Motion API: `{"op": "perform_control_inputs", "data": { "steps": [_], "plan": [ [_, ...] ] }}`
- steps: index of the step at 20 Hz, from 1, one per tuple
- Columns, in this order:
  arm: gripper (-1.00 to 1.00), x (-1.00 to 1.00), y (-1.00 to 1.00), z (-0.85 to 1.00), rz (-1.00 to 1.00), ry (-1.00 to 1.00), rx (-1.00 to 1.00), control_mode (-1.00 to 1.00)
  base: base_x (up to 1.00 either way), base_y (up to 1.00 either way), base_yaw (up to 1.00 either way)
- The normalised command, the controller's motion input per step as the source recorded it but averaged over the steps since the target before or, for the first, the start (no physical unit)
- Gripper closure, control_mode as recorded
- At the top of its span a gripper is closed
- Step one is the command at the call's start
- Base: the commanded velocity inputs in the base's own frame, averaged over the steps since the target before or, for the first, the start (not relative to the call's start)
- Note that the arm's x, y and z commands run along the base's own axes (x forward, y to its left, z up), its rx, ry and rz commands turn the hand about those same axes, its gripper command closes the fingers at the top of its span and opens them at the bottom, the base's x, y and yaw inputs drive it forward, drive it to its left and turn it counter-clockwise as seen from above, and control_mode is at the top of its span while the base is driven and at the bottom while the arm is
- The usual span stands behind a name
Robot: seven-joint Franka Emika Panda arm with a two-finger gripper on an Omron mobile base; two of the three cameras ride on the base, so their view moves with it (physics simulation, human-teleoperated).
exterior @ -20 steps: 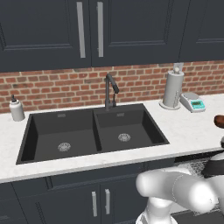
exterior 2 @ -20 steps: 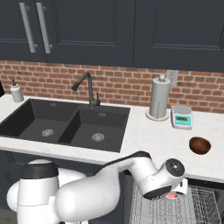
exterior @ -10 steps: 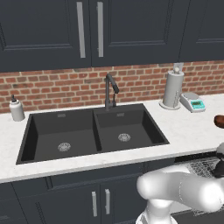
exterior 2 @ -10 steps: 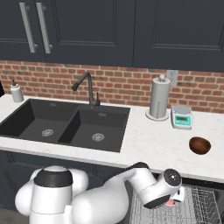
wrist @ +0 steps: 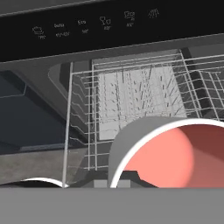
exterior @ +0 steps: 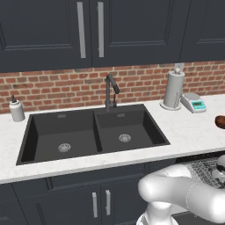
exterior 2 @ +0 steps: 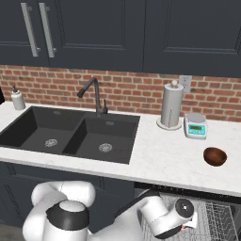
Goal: Pick up the cup and bowl from the counter, place them in the dishwasher, and close the dishwasher door.
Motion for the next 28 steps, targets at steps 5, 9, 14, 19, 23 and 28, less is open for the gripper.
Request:
{"op": "perform_control_inputs", "data": {
  "steps": [5,9,14,19,23,28],
  "plan": [
    [1.00,0.02,-0.17,-0.04,0.00,0.00,0.01,-1.00,0.00,0.00,0.00],
    [1.00,0.11,-0.21,0.00,0.00,0.06,0.01,-1.00,0.00,0.00,0.00],
    [1.00,0.24,-0.12,0.00,0.00,0.14,0.02,-1.00,0.00,0.00,0.00],
    [1.00,0.41,0.00,0.00,0.00,0.05,0.00,-1.00,0.00,0.00,0.00],
    [1.00,0.48,0.00,-0.02,0.00,0.00,0.00,-1.00,0.00,0.00,0.00],
    [1.00,0.31,0.00,-0.13,0.00,0.00,0.00,-1.00,0.00,0.00,0.00]
  ]
}}
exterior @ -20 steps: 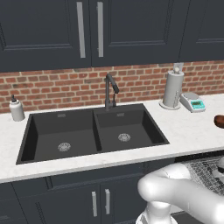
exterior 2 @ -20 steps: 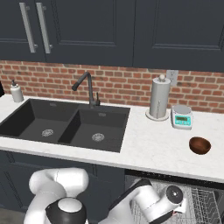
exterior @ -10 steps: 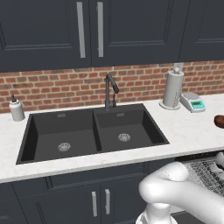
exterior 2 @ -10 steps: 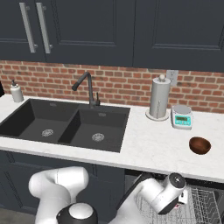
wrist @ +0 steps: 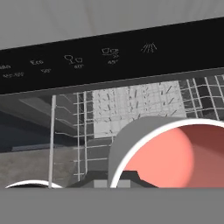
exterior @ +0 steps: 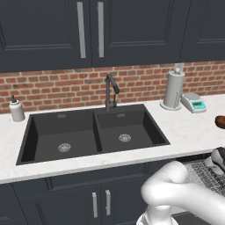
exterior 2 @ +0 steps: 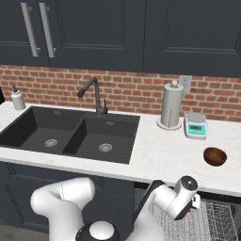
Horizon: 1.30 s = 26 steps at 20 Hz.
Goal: Pick up the cup and bowl from the counter, place them in the dishwasher, and close the dishwasher door.
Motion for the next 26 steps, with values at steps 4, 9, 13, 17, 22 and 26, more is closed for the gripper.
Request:
{"op": "perform_control_inputs", "data": {
  "steps": [4,9,13,17,22,26],
  "plan": [
    [1.00,0.10,0.00,-0.35,0.00,0.00,0.00,-1.00,0.00,0.00,0.00],
    [1.00,0.00,0.00,-0.60,0.00,0.00,0.00,-1.00,0.00,0.00,0.00],
    [1.00,0.00,-0.03,-0.68,0.00,0.00,0.00,-1.00,0.00,0.00,0.00],
    [1.00,0.00,-0.05,-0.61,0.00,0.00,0.00,-1.00,0.00,0.00,0.00],
    [1.00,0.06,-0.09,-0.43,0.00,0.00,0.00,-1.00,0.00,0.00,0.00],
    [1.00,0.24,-0.24,-0.19,0.00,0.00,0.00,-1.00,0.00,0.00,0.00]
  ]
}}
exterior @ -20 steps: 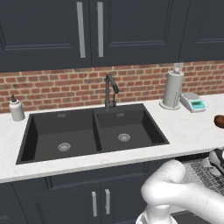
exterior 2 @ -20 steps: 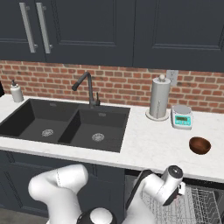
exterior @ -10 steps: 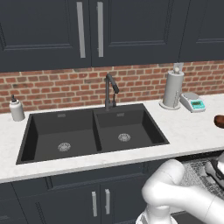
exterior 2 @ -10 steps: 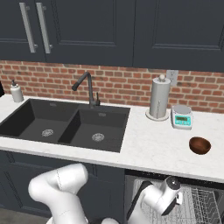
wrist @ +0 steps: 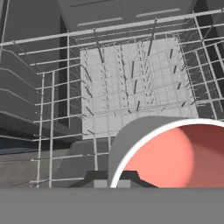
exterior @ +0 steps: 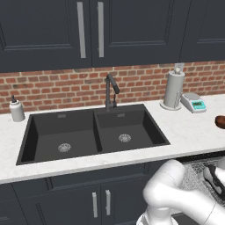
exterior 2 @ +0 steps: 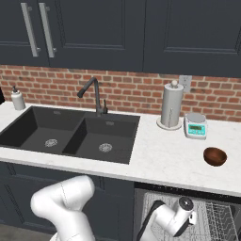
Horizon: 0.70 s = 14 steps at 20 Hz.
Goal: Pick up the cup and bowl from the counter, place them in the dishwasher, and close the dishwasher door.
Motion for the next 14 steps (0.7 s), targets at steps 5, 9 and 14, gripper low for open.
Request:
{"op": "perform_control_inputs", "data": {
  "steps": [5,9,14],
  "plan": [
    [1.00,0.23,-0.43,-0.09,0.00,0.00,0.00,-1.00,0.00,0.00,0.00],
    [1.00,0.26,-0.47,-0.12,0.00,0.00,0.00,-1.00,0.00,0.00,0.00],
    [1.00,0.31,-0.38,-0.25,0.00,0.01,0.00,-1.00,0.00,0.00,0.00]
  ]
}}
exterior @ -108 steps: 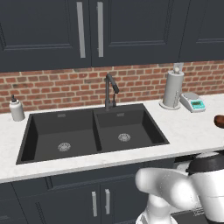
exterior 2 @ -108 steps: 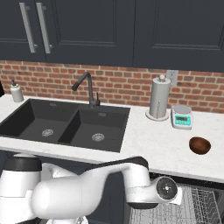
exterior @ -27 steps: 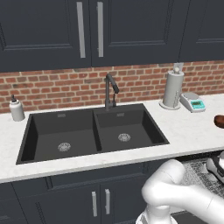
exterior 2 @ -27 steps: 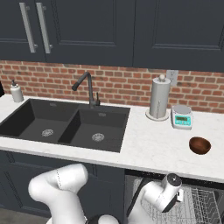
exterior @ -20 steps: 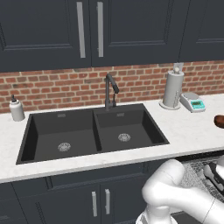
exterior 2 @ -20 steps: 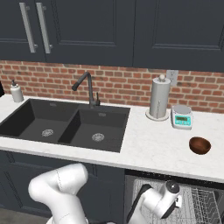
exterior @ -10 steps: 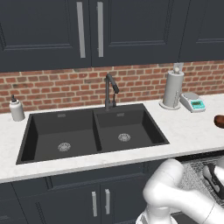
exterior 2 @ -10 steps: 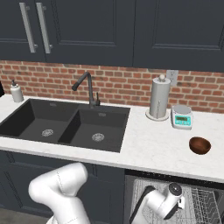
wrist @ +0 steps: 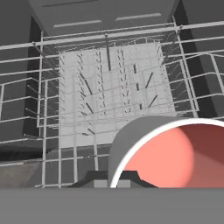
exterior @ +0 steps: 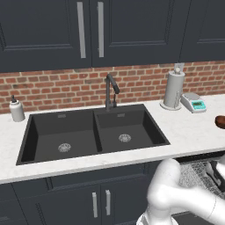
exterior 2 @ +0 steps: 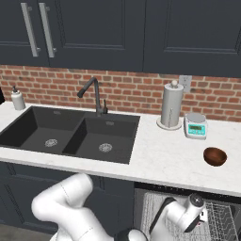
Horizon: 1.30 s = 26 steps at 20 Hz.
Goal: Pick up the cup and bowl from the counter, place them in the dishwasher, and close the dishwasher door.
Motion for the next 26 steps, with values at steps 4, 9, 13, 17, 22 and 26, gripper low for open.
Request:
{"op": "perform_control_inputs", "data": {
  "steps": [4,9,13,17,22,26],
  "plan": [
    [1.00,0.31,-0.18,-0.42,0.00,0.02,0.00,-1.00,0.00,0.00,0.00],
    [1.00,0.22,-0.07,-0.62,0.00,0.00,0.00,-1.00,0.00,0.00,0.00],
    [1.00,0.08,-0.02,-0.71,0.00,0.00,0.00,-1.00,0.00,0.00,0.00],
    [1.00,0.00,0.00,-0.51,0.00,0.00,0.00,-1.00,0.00,0.00,0.00],
    [-1.00,0.00,0.00,0.00,0.00,0.00,0.00,-1.00,0.00,0.00,0.00],
    [-1.00,-0.02,0.00,0.00,0.00,0.00,0.00,-1.00,0.00,0.00,0.00]
  ]
}}
